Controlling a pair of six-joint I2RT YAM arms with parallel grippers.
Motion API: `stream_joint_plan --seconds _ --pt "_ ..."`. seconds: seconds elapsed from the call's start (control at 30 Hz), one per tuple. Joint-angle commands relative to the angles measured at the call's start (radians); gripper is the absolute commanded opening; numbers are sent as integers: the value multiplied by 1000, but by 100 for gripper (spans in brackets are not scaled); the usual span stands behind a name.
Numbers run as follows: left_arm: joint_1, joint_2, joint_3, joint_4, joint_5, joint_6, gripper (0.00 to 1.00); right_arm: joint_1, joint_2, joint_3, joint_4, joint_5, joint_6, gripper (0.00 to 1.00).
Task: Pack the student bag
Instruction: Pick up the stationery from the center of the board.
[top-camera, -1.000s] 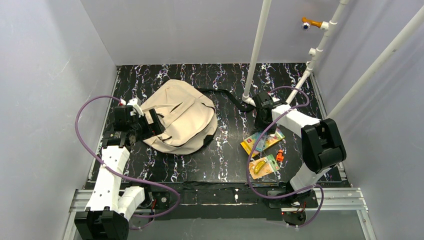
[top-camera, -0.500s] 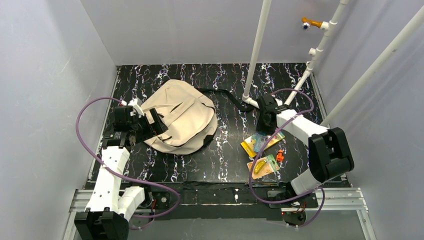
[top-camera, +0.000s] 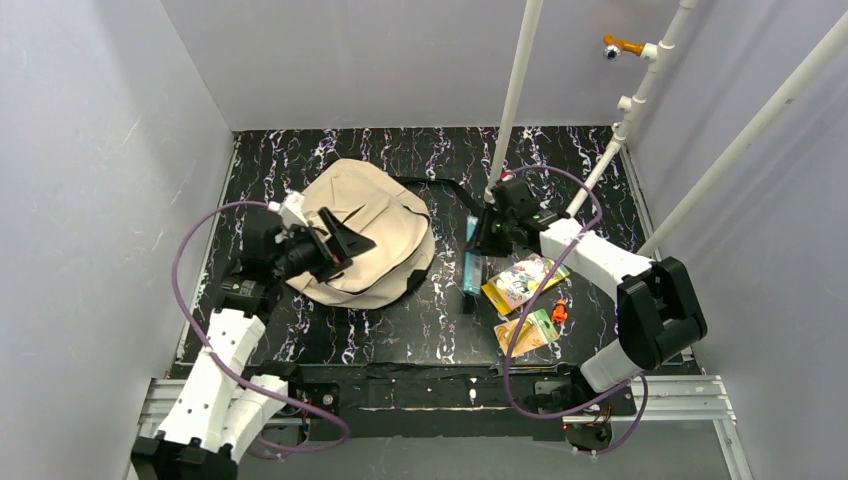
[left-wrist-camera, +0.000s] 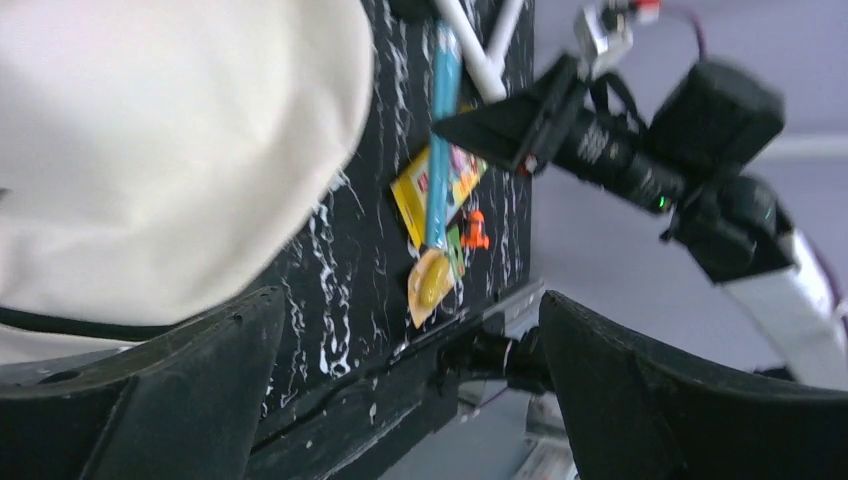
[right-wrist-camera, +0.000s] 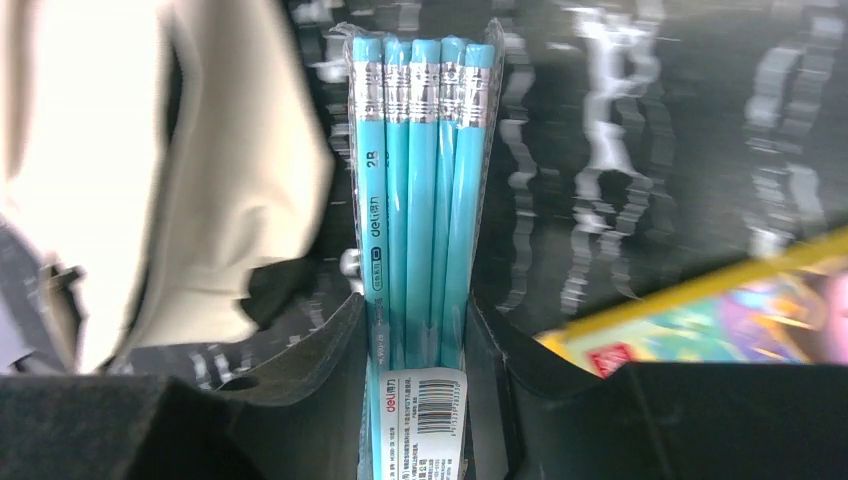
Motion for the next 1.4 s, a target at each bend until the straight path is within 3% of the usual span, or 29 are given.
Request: stream_joint_plan --seconds 0.0,0.23,0.4,0.67,0.87,1.07,1.37 --pt "-228 -43 -35 120 -165 -49 96 83 33 102 167 -118 122 22" --pt "-589 21 -23 130 -570 77 90 191 50 181 260 -117 213 22" --pt "-756 137 72 110 -778 192 86 231 101 247 260 -131 232 22" --pt "-783 237 100 58 -869 154 60 270 110 274 281 -120 259 23" --pt "-783 222 83 48 -903 162 50 280 115 281 285 -123 264 24" --pt "-784 257 86 57 -850 138 44 290 111 275 299 -125 273 24" --pt "-784 253 77 54 -760 146 20 299 78 236 315 -155 225 29"
